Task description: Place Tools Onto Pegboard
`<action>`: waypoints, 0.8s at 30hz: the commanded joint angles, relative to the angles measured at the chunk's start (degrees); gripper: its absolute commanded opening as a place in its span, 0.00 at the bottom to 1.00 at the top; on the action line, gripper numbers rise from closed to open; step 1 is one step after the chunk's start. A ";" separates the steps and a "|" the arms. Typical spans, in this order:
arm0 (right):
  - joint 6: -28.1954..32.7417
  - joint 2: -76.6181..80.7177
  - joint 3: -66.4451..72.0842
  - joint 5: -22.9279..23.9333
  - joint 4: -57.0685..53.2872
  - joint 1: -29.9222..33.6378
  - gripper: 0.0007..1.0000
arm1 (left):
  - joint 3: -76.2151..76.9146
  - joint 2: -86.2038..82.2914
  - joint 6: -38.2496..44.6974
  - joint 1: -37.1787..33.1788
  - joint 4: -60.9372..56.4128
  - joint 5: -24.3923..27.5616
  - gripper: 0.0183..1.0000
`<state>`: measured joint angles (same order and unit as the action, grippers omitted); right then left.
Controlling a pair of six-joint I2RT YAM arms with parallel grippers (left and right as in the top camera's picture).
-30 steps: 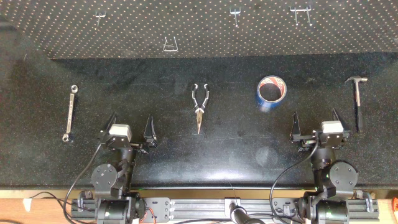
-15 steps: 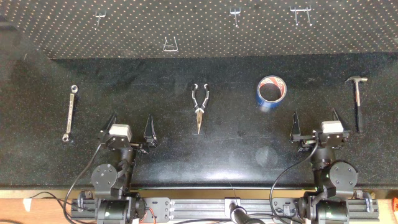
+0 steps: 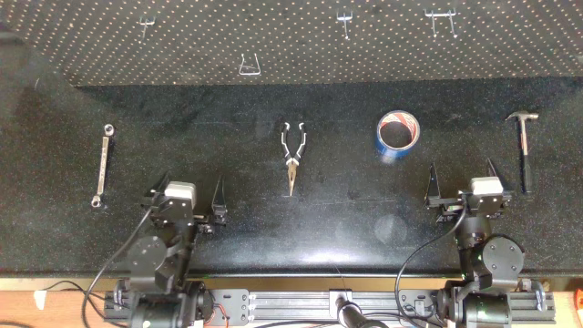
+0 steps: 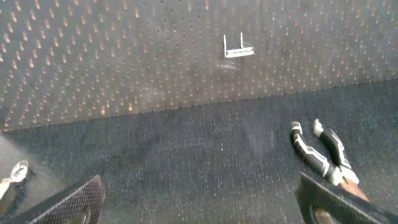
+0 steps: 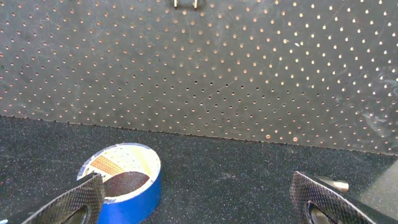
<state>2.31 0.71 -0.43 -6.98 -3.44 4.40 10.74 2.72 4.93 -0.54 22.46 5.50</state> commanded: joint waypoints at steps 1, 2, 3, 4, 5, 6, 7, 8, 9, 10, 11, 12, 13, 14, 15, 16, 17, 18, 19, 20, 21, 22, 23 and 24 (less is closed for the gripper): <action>0.57 -0.48 0.20 0.31 -0.20 0.28 0.98 | 18.99 12.92 4.90 -1.07 9.44 -5.77 0.99; 0.57 -0.48 0.20 0.33 -0.20 0.28 0.97 | 26.73 20.92 5.05 -1.22 14.97 -10.51 0.99; 0.57 -0.48 0.20 0.33 -0.20 0.28 0.98 | 33.07 27.56 5.09 -1.86 20.35 -12.24 0.99; 0.57 -0.48 0.20 0.33 -0.20 0.28 0.97 | 38.07 32.76 6.80 -2.78 24.52 -13.03 0.99; 0.57 -0.48 0.20 0.31 -0.22 0.28 0.98 | 43.12 38.75 10.03 -4.48 28.48 -13.05 0.99; 0.57 -0.48 0.20 0.31 -0.20 0.28 0.98 | 48.50 45.20 13.84 -7.43 32.44 -13.05 1.00; 0.57 -0.48 0.20 0.31 -0.20 0.28 0.98 | 52.59 50.05 16.15 -10.91 34.80 -13.00 1.00; 0.57 -0.48 0.20 0.33 -0.22 0.28 0.98 | 56.22 54.53 16.87 -15.41 35.74 -12.61 1.00; 0.57 -0.48 0.20 0.31 -0.20 0.28 0.98 | 58.86 58.23 17.18 -20.00 35.65 -12.33 0.99; 0.57 -0.48 0.20 0.33 -0.20 0.28 0.98 | 60.81 61.16 18.34 -24.00 35.69 -11.02 1.00; 0.57 -0.48 0.20 0.31 -0.20 0.28 0.98 | 62.66 63.84 20.68 -28.55 36.35 -8.07 0.99; 0.57 -0.48 0.20 0.33 -0.20 0.28 0.98 | 64.67 67.36 23.19 -36.09 37.11 -0.24 1.00; 0.57 -0.48 0.20 0.31 -0.20 0.28 0.98 | 65.20 68.87 23.47 -40.17 37.16 4.20 0.99; 0.57 -0.48 0.20 0.31 -0.20 0.28 0.98 | 65.24 70.47 23.50 -44.76 37.46 10.27 1.00; 0.57 -0.48 0.20 0.33 -0.20 0.28 0.98 | 65.24 71.67 23.50 -48.15 38.05 14.60 0.99; 0.57 -0.48 0.20 0.33 -0.20 0.28 0.98 | 65.24 72.74 23.45 -50.88 38.36 16.74 1.00; 0.57 -0.48 0.20 0.31 -0.20 0.28 0.98 | 65.24 73.77 23.45 -52.61 38.27 16.81 1.00; 0.57 -0.48 0.20 0.33 -0.20 0.28 0.98 | 65.24 76.87 23.45 -54.71 38.21 17.29 1.00; 0.57 -0.48 0.20 0.33 -0.20 0.28 0.98 | 65.24 79.49 23.47 -54.82 38.23 16.06 1.00; 0.57 -0.48 0.20 0.33 -0.20 0.28 0.98 | 65.24 80.83 24.22 -54.51 38.21 15.34 1.00; 0.57 -0.48 0.20 0.33 -0.20 0.28 0.98 | 65.24 82.36 26.99 -53.94 38.49 13.16 1.00; 0.57 -0.48 0.20 0.33 -0.20 0.28 0.97 | 65.24 84.11 29.68 -52.85 38.58 10.10 1.00; 0.57 -0.48 0.20 0.33 -0.20 0.28 0.98 | 65.24 86.03 31.69 -51.36 38.47 7.37 1.00; 0.57 -0.48 0.20 0.31 -0.20 0.28 0.98 | 65.24 87.97 31.80 -50.03 38.45 6.38 1.00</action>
<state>2.31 0.69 -0.43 -6.96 -3.44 4.40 75.16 86.96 31.53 -53.54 60.84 16.64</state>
